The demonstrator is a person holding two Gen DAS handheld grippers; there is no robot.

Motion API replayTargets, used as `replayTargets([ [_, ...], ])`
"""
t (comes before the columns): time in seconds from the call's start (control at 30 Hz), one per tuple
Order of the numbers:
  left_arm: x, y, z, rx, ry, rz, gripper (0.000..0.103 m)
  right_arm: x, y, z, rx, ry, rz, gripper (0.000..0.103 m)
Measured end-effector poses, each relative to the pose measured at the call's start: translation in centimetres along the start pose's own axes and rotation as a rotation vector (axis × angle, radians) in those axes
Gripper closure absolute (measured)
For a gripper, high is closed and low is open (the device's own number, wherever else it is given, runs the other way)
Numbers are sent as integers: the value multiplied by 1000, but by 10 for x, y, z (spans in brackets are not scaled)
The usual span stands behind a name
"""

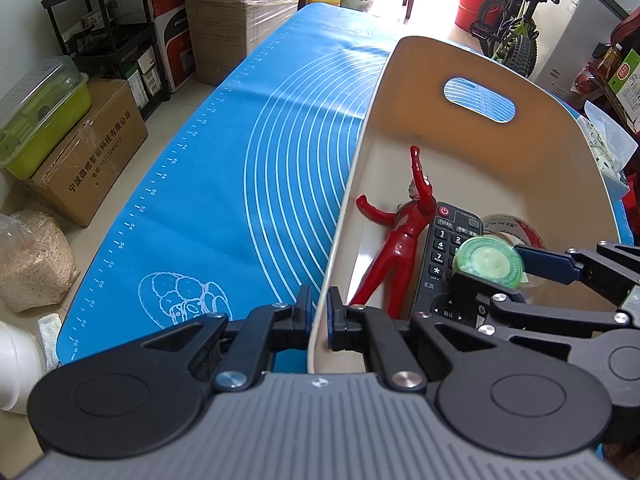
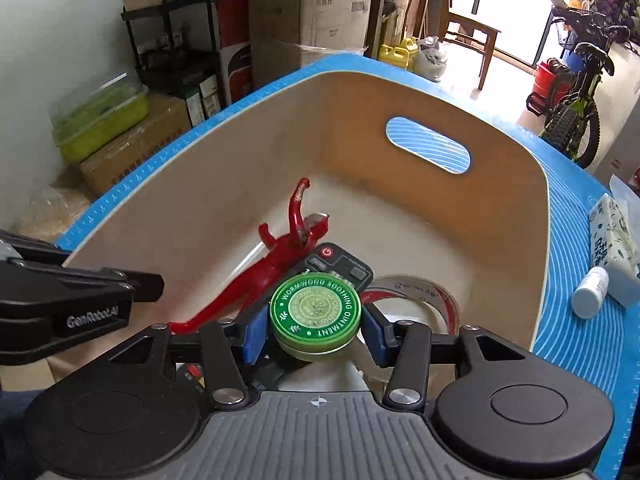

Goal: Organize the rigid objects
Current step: 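Carry the green tin into the bin with the right tool and release, then move the right tool to the white pill bottle and grasp it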

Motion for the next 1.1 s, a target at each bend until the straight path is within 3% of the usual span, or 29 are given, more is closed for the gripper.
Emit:
replayTargets([
  [0.23, 0, 0, -1, -1, -1, 0, 94, -18, 15, -6, 20, 76, 11, 36],
  [0.4, 0, 0, -1, -3, -5, 2, 94, -51, 63, -15, 92, 217, 106, 32],
  [0.57, 1, 2, -1, 1, -8, -2, 94, -67, 127, -11, 207, 253, 203, 28],
  [0.7, 1, 3, -1, 5, -10, -8, 94, -63, 177, 2, 306, 240, 277, 27],
  [0.83, 2, 3, -1, -1, -14, -4, 94, -37, 213, 26, 443, 158, 280, 26],
  [1.1, 3, 0, -1, -9, -23, 12, 94, 26, 246, 52, 497, 65, 354, 26],
])
Point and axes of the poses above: each gripper's, at about its wrist camera, not at the fingertips, and x roughly the way its jaws point, y to its right, z to its underside, the point moved 6 cm from there along x, roughly the way its jaws point, and after that the axes turned 4 degrees about z, right-handed, at the moved point
